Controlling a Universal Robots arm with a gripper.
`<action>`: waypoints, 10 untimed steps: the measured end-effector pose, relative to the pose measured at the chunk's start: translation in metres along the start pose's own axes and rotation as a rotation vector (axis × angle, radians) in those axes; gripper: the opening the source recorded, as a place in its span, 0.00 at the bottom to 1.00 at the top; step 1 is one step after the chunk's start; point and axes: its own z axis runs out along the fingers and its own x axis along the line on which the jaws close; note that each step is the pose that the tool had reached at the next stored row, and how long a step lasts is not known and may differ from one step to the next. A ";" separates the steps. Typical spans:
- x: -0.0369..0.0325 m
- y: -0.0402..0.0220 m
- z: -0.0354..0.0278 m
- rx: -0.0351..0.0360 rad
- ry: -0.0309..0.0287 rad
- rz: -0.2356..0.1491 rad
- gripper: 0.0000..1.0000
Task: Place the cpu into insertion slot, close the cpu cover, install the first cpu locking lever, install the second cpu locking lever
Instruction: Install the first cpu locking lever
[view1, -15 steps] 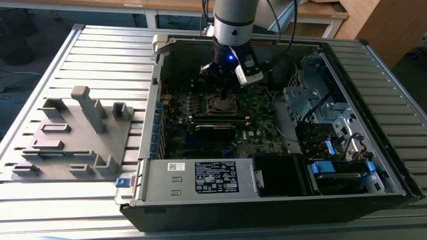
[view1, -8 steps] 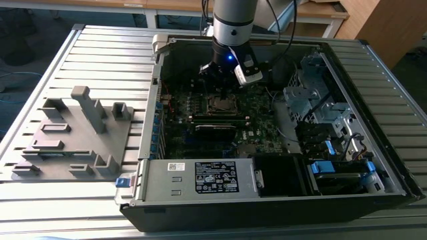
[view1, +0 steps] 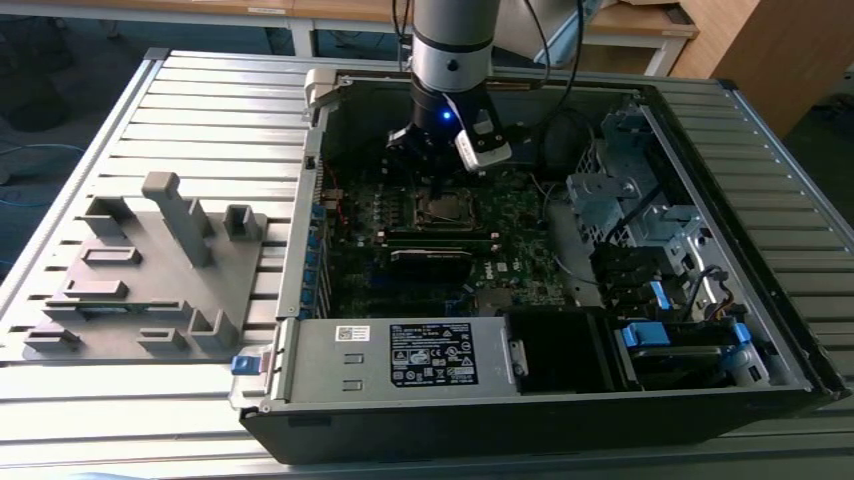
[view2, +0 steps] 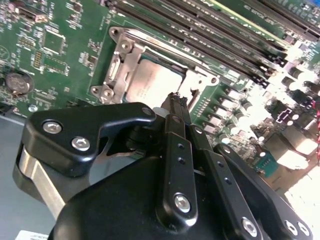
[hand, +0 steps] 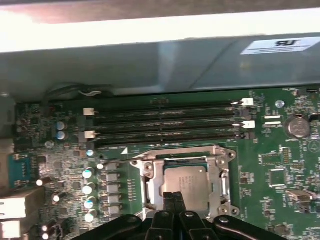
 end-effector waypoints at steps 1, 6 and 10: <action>0.0010 0.0000 0.0000 0.0000 0.0000 0.000 0.11; 0.0010 0.0000 -0.0041 0.0002 0.0000 0.000 0.11; 0.0009 0.0001 -0.0125 0.0002 0.0000 0.000 0.11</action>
